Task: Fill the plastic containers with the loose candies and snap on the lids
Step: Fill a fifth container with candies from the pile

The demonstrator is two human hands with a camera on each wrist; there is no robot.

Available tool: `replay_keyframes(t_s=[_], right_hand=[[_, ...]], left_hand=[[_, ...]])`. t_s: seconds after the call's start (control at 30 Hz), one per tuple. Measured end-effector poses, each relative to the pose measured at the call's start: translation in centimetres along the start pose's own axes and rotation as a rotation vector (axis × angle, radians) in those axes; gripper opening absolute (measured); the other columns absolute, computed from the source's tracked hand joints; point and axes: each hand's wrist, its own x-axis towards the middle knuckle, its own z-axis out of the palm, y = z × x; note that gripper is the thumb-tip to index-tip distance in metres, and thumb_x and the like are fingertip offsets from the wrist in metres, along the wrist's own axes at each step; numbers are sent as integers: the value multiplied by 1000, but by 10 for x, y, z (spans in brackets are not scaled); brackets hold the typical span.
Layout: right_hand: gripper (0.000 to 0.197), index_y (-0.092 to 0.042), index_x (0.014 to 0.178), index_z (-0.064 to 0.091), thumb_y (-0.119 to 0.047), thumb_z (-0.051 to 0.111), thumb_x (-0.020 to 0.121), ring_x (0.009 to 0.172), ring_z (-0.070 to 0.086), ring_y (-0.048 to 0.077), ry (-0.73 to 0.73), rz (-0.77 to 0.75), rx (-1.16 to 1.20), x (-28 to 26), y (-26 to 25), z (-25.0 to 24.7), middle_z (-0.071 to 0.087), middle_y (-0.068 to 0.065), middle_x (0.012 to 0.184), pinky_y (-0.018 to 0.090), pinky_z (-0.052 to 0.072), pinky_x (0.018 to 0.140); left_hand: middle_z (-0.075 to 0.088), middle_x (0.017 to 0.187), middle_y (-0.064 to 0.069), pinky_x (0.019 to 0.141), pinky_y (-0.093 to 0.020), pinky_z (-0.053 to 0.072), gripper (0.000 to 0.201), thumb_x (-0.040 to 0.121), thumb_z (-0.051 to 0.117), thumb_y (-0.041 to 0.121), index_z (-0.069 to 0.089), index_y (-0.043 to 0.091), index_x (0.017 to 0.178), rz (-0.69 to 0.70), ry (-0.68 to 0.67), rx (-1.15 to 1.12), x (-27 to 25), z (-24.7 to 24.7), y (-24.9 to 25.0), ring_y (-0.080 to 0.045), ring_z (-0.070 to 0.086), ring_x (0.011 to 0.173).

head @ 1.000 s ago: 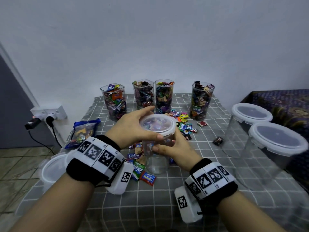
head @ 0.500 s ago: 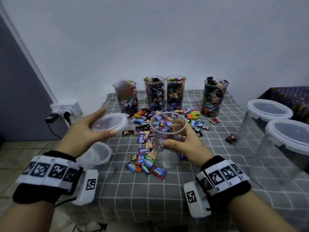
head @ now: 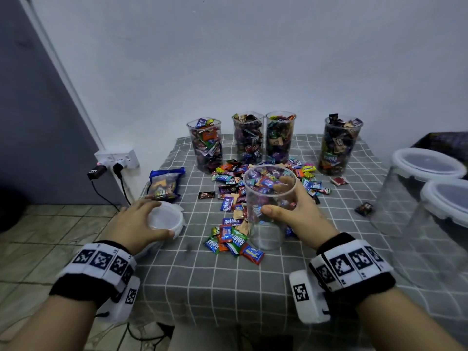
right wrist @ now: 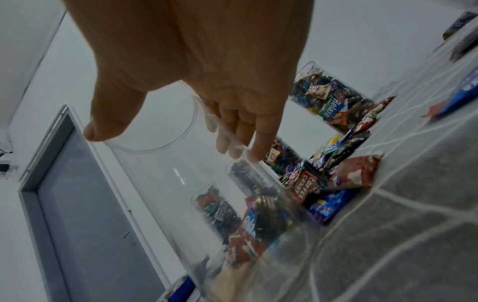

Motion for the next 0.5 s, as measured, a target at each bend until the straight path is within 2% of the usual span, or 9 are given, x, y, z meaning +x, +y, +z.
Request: replay_keyframes(t_s=[0.17,0.27,0.37,0.43,0.5], right_hand=[[65,-38,104,47,-34,87,54,103,57,5,6,10,4,-1,-1,2,59,-14,105,27,48,91],[60,-37,104,46,-32,77,53,103,57,5,-1,4,20,-3,-5,1,57,-15,106,28,48,92],[60,-38,105,45,-32,76,54,106,57,8,-14,4,22,-4,-5,1,56,-16,109,27,48,92],[57,-38,104,43,-26,77,60,102,57,5,-5,7,16,-4,-4,2,55,-16,107,20,49,89],[53,-36,103,43,-12,76,70,96,57,-1,-6,6,17,-3,-5,2,54,-17,105,10,48,81]], left_hand=[[25,153,4,112,-38,28,90,64,70,66,35,34,141,21,-80,90,2,1,3,-20,30,137],[21,155,2,114,-39,25,92,63,70,67,35,34,141,29,-107,85,4,1,6,-20,23,140],[18,156,1,113,-36,24,92,66,69,66,34,31,143,39,-97,97,3,-1,15,-21,22,140],[18,156,0,113,-36,23,89,69,66,66,34,29,143,74,-76,98,2,-5,24,-20,20,141],[17,156,1,115,-37,22,85,72,65,63,34,28,143,119,-66,68,0,-8,34,-19,18,142]])
